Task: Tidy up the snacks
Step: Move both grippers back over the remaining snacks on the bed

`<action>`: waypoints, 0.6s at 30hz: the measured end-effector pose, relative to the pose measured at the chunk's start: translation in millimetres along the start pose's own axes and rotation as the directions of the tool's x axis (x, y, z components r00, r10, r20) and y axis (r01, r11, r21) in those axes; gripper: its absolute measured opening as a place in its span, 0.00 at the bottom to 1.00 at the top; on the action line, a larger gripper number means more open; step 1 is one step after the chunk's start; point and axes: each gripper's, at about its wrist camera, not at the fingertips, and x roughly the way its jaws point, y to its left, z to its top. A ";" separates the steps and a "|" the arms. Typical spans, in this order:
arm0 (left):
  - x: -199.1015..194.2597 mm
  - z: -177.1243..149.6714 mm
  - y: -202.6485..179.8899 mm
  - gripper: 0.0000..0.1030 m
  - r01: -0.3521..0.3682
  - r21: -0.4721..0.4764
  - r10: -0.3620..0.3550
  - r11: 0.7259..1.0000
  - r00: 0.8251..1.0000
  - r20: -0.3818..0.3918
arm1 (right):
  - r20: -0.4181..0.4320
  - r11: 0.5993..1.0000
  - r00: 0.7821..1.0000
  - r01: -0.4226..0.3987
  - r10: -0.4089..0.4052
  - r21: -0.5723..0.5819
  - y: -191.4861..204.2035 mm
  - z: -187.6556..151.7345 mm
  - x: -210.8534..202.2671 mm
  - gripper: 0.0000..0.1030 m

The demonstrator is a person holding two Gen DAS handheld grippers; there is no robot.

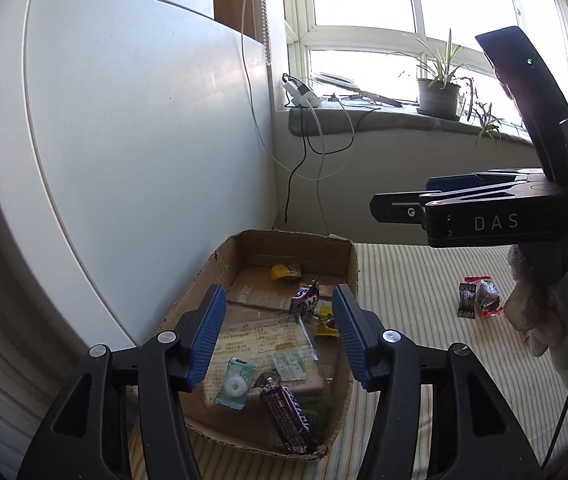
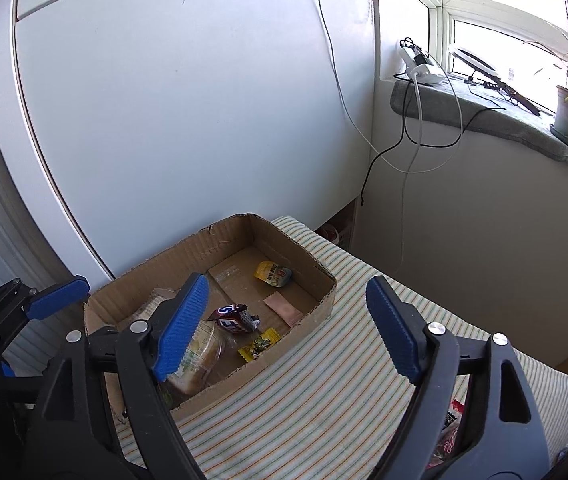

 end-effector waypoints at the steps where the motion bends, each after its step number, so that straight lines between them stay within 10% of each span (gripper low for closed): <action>1: 0.6 0.9 -3.7 0.54 0.004 0.006 -0.004 1.000 1.000 0.001 | 0.006 1.000 1.000 0.010 -0.010 0.005 -4.5 -1.8 -5.3 0.85; 18: 16.5 6.7 -82.3 0.66 0.168 0.057 -0.167 0.984 0.986 -0.017 | 0.050 0.974 0.976 0.208 -0.213 0.096 -108.7 -60.1 -120.9 0.97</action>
